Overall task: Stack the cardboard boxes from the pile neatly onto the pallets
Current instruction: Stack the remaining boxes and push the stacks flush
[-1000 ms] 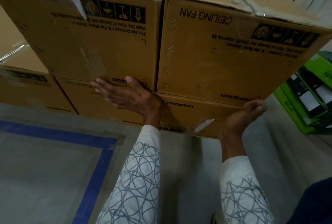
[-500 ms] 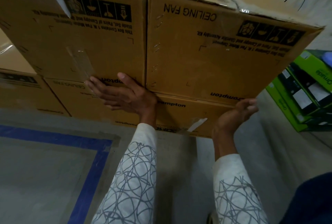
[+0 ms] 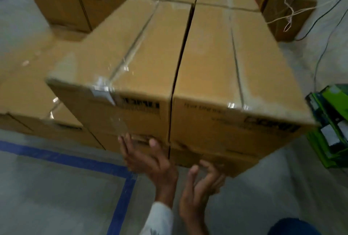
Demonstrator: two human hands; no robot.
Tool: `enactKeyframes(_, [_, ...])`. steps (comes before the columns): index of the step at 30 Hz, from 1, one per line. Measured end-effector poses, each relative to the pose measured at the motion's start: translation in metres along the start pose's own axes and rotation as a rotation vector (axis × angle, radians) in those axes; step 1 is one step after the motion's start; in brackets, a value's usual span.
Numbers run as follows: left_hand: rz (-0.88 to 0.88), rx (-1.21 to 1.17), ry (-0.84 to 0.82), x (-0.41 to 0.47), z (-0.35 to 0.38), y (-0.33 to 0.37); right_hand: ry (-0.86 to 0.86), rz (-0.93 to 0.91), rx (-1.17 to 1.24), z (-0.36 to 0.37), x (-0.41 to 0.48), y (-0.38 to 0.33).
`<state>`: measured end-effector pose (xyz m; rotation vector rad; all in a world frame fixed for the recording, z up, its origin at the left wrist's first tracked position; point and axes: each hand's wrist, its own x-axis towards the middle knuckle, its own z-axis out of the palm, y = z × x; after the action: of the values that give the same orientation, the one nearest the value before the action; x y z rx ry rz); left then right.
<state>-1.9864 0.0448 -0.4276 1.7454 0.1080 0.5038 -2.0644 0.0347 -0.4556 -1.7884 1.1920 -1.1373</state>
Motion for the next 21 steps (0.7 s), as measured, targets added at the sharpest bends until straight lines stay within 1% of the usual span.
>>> enactKeyframes(2, [0.050,0.066,-0.032,0.010,-0.025,0.029,-0.087,-0.116,0.033,-0.014,0.001,-0.057])
enactKeyframes(6, [0.013,0.211,-0.087,0.046,-0.043,0.099,-0.267,-0.202,0.035,-0.041,0.026,-0.154])
enactKeyframes(9, [0.031,0.241,-0.154,0.078,-0.054,0.173,-0.410,-0.214,0.072,-0.064,0.065,-0.219])
enactKeyframes(12, [0.004,0.252,-0.289,0.107,-0.057,0.247,-0.465,-0.191,0.028,-0.077,0.112,-0.273])
enactKeyframes(14, [0.008,0.296,-0.359,0.127,-0.057,0.279,-0.494,-0.173,-0.034,-0.080,0.141,-0.302])
enactKeyframes(16, [0.013,0.343,-0.413,0.149,-0.053,0.300,-0.546,-0.165,-0.102,-0.075,0.164,-0.325])
enactKeyframes(18, [-0.016,0.382,-0.475,0.171,-0.046,0.310,-0.615,-0.116,-0.132,-0.060,0.186,-0.339])
enactKeyframes(21, [-0.044,0.406,-0.550,0.211,-0.025,0.296,-0.727,-0.031,-0.154,-0.013,0.218,-0.346])
